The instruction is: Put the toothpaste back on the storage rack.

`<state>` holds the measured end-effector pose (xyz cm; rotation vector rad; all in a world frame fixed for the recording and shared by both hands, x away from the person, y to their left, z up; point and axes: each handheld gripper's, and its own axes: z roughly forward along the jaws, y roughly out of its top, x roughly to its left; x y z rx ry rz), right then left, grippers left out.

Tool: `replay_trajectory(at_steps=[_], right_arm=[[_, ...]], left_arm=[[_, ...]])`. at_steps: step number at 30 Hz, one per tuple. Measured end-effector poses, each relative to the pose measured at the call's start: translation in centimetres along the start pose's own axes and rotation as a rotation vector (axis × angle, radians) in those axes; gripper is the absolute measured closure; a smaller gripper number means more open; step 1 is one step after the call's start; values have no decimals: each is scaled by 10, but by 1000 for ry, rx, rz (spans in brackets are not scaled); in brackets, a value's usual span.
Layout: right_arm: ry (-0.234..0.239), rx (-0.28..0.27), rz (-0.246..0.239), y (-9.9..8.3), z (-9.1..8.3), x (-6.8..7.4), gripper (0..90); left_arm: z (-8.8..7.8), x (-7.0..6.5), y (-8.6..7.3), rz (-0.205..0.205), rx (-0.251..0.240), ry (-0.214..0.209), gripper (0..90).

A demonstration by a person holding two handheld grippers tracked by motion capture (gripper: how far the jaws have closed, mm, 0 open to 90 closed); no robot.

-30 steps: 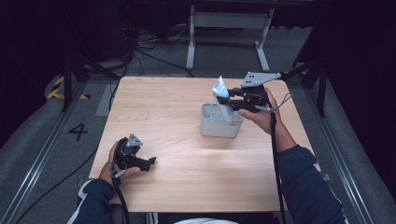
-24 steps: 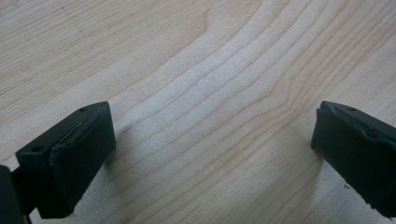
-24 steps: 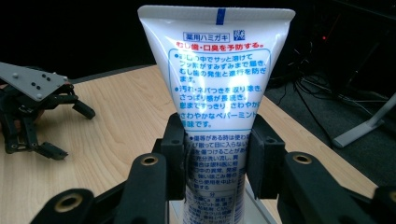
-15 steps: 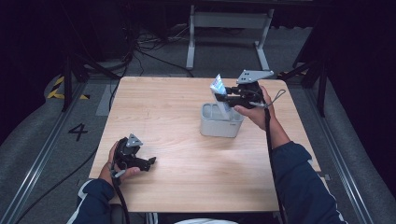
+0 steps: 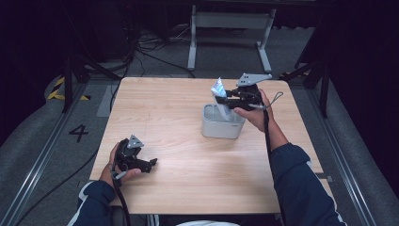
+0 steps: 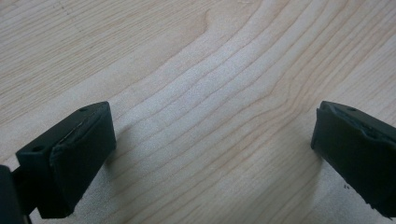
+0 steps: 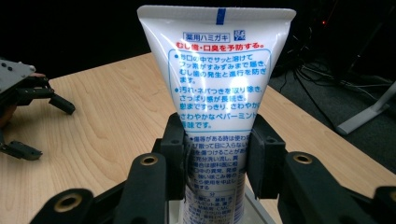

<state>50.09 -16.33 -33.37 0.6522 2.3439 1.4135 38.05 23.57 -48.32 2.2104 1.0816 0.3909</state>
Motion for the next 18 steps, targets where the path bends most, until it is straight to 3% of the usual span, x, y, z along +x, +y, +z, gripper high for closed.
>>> replay_trajectory(at_steps=[18], right_arm=[[16, 24, 17, -27, 2, -1, 640]], left_arm=[[0, 0, 0, 0, 0, 0, 2]])
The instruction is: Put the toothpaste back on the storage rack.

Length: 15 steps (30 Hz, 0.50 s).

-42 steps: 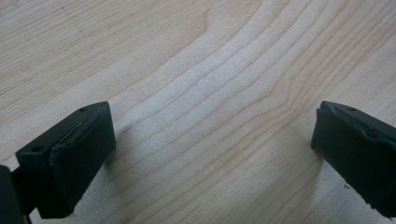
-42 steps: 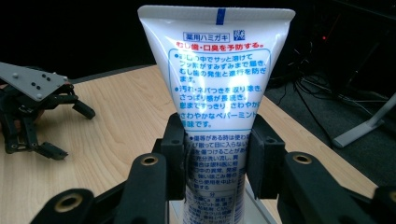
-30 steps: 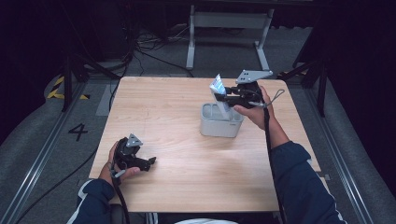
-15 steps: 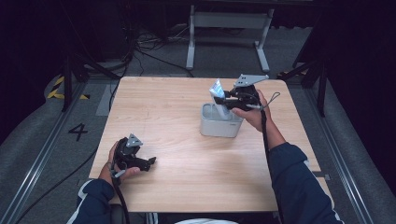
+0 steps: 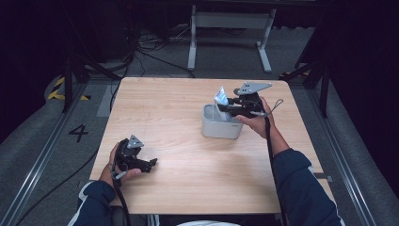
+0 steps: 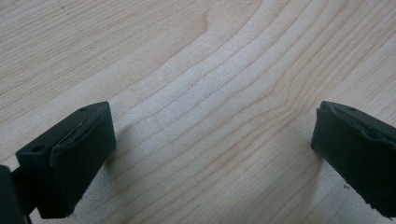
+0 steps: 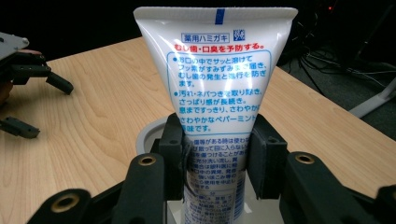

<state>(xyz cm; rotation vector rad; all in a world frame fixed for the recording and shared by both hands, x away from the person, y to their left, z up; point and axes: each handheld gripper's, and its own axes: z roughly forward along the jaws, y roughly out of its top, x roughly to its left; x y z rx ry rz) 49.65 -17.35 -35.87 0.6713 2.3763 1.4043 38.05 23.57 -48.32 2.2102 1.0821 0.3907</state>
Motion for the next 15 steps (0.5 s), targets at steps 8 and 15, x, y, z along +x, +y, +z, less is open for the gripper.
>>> replay_trajectory(at_steps=[8, 15], right_arm=[[-2, 32, -7, -12, -2, -2, 636], [5, 37, -9, -19, -6, -2, 630]], left_arm=[[0, 0, 0, 0, 0, 0, 2], [0, 0, 0, 0, 0, 0, 2]])
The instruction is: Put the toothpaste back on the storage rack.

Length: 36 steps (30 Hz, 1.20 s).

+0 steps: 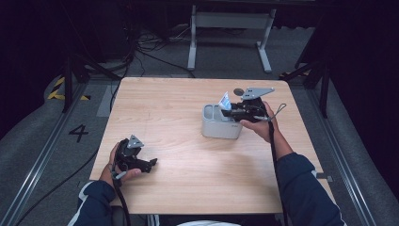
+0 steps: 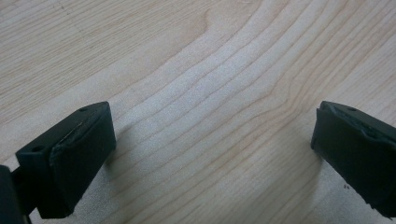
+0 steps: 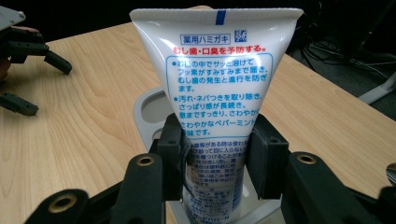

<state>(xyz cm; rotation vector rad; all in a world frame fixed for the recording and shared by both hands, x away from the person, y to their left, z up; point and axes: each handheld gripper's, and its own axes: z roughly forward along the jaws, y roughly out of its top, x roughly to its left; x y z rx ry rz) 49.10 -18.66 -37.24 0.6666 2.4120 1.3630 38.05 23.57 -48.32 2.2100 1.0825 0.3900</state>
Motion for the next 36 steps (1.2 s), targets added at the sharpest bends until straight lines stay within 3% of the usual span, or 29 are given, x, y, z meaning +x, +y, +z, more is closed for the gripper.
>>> replay_trajectory(at_steps=[7, 30, 36], right_arm=[[-2, 47, -20, -7, -1, 2, 615], [22, 14, -8, -10, -15, 3, 617], [13, 47, -24, -12, -12, 7, 620]], left_arm=[[0, 0, 0, 0, 0, 0, 2], [0, 0, 0, 0, 0, 0, 2], [0, 0, 0, -2, 1, 2, 2]])
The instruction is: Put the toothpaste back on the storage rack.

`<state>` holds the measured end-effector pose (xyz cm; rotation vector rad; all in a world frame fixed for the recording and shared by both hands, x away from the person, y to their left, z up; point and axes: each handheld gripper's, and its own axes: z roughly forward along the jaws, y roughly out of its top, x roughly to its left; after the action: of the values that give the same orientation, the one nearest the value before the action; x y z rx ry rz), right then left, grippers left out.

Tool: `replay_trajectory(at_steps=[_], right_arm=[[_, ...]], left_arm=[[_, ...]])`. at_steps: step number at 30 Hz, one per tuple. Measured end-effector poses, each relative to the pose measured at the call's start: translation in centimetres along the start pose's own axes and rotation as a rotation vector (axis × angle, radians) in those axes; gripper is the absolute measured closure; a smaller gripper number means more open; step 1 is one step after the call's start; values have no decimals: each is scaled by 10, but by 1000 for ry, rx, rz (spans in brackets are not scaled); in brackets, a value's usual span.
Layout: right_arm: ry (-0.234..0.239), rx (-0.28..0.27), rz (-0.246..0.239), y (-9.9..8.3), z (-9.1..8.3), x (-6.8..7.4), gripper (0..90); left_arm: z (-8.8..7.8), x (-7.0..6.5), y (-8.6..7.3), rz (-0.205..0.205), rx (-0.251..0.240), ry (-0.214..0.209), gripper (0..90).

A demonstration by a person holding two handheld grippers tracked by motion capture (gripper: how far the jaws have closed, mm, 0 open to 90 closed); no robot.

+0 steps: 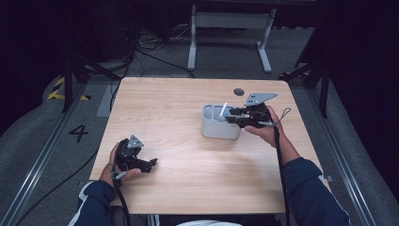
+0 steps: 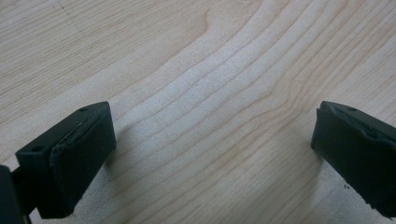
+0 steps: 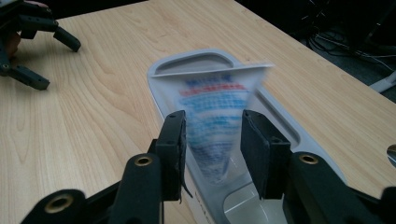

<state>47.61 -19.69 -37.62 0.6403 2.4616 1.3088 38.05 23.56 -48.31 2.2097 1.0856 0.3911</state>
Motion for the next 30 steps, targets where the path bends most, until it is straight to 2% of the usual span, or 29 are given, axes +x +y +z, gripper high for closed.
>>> replay_trajectory(at_steps=[4, 15, 26, 30], right_arm=[[9, -4, -8, 0, 0, 2, 612], [-3, 9, -38, 5, -8, 11, 578], [-24, 29, -52, 0, -18, 17, 459], [-45, 47, -61, -3, -22, 19, 403]], left_arm=[[0, 0, 0, 0, -1, 0, 2], [0, 0, 0, 0, -1, 0, 2], [0, 0, 0, 0, -1, -1, 2], [0, 0, 0, 0, -1, -1, 2]])
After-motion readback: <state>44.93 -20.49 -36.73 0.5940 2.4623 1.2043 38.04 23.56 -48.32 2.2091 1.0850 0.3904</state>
